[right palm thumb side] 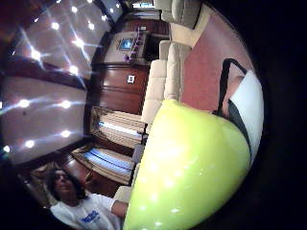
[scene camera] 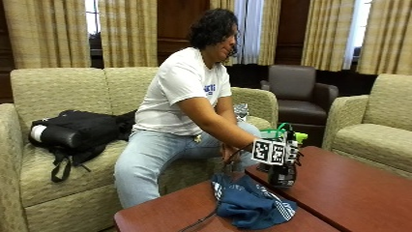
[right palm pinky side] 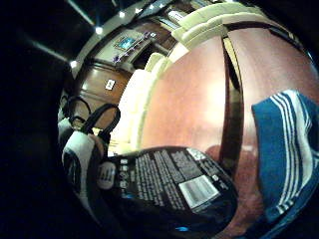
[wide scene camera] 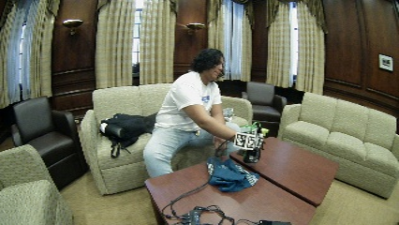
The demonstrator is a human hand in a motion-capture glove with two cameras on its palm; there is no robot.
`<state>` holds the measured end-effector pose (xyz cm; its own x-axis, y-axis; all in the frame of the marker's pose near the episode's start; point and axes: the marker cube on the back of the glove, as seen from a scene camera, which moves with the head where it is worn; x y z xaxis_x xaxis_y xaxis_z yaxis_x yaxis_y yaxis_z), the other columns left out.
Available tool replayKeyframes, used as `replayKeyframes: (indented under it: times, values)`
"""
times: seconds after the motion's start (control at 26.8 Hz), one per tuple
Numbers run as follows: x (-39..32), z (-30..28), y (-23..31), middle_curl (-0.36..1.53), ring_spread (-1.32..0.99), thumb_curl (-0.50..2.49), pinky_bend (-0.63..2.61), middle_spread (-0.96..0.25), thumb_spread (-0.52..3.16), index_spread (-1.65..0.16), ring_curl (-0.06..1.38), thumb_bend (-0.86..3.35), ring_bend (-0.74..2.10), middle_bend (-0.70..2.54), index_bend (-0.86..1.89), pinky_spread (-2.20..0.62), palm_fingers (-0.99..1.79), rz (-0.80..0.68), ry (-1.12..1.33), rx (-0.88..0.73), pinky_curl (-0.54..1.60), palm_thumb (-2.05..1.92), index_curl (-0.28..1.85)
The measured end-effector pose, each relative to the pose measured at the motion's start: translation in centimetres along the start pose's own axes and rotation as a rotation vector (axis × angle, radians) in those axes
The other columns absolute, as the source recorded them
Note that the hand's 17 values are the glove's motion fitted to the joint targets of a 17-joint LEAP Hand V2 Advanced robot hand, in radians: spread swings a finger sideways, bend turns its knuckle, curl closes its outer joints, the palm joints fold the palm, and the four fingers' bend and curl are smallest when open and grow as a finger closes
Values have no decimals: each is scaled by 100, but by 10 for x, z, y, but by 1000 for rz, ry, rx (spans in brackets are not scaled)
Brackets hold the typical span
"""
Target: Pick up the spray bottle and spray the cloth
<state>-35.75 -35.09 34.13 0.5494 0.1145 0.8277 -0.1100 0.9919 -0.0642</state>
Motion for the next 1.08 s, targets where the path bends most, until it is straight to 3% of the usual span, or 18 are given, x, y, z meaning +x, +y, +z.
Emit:
replayKeyframes:
  times: [0.6,1.08]
  values:
    - [21,36,-17,55,-23,74,46,-20,1,-25,50,-3,69,67,43,-33,139,-54,-55,96,42,98,60]
    - [21,58,-45,55,-23,74,44,-21,1,-25,50,-3,69,67,44,-34,138,-40,-79,3,41,97,61]
